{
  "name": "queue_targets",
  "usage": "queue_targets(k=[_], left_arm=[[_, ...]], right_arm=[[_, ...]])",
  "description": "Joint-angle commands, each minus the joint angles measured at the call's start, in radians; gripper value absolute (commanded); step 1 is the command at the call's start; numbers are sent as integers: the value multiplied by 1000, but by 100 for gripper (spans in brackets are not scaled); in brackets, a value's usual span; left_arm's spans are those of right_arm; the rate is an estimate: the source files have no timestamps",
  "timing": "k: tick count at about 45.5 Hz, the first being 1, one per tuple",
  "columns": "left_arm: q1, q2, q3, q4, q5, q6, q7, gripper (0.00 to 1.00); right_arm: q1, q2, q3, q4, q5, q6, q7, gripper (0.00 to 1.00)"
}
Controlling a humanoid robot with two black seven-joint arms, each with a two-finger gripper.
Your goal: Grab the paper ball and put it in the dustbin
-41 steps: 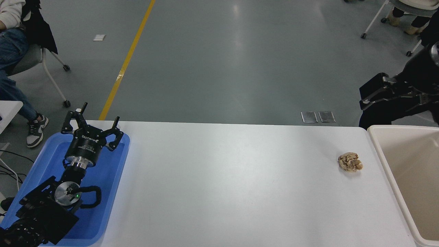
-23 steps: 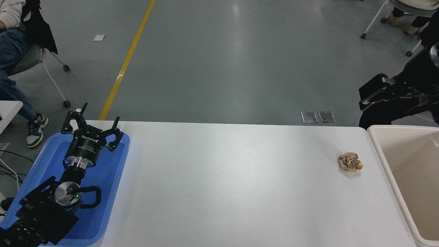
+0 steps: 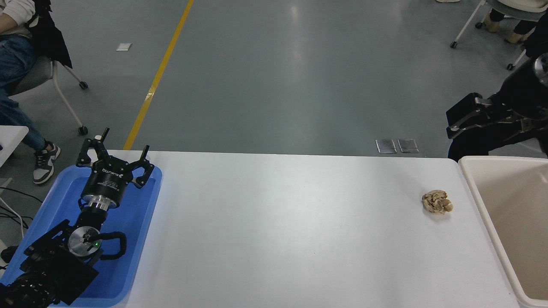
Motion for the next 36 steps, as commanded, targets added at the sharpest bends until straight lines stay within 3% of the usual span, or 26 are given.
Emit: queue_targets(k=[1,36], left_arm=[[0,0,0,0,0,0,0,100],[0,0,0,0,1,0,0,100]], right_arm=[[-2,0,-3,-3,3,0,0,100],[-65,22,36,-80,6,0,1,100]])
